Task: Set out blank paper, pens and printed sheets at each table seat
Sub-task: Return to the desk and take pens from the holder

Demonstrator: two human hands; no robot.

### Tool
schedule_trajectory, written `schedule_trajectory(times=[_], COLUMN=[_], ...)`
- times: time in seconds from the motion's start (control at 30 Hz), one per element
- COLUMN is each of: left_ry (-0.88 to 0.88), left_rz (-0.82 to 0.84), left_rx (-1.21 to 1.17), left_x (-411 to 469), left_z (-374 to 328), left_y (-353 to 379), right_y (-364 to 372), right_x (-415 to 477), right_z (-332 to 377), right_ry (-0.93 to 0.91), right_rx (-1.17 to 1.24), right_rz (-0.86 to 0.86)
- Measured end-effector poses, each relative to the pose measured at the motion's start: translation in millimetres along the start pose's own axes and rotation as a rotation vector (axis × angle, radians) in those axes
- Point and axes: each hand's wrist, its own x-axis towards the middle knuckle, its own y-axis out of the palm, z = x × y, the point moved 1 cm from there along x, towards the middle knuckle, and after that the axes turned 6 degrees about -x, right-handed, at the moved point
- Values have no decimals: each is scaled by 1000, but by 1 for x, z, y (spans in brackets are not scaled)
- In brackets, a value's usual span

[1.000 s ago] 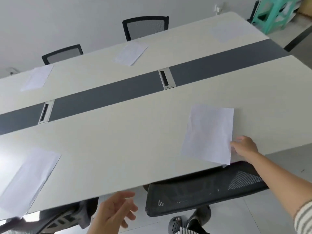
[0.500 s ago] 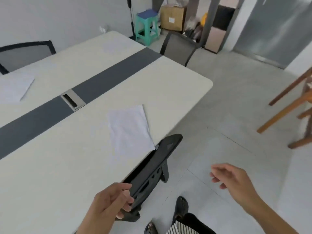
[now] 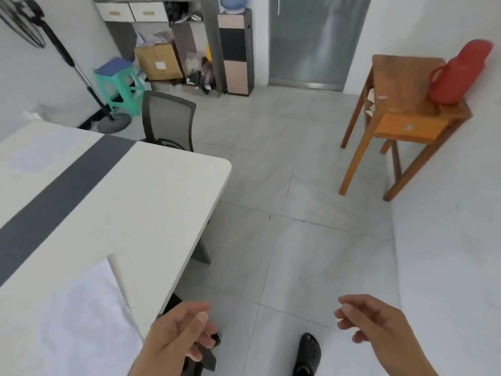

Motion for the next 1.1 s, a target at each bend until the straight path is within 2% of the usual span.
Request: schedule_trajectory(times=[0.13, 0.3, 0.57, 0.93, 1.1], left_ry=[60, 36, 26, 113, 80], left_rz=[24, 45, -61, 48, 1], left_rx=[-24, -69, -100, -46, -85], left_x=[62, 124, 289, 539, 642], left_z=[-42, -77, -136, -313, -359], left_y=[55, 90, 91, 100, 110], right_y=[-43, -73, -70, -72, -76], right_x=[69, 150, 311, 519, 634], right_z=[34, 76, 147, 297, 345], right_ry=[-31, -44, -65, -82, -38], right_rx=[-7, -22, -25, 48, 36], right_rz=[15, 37, 34, -38, 3])
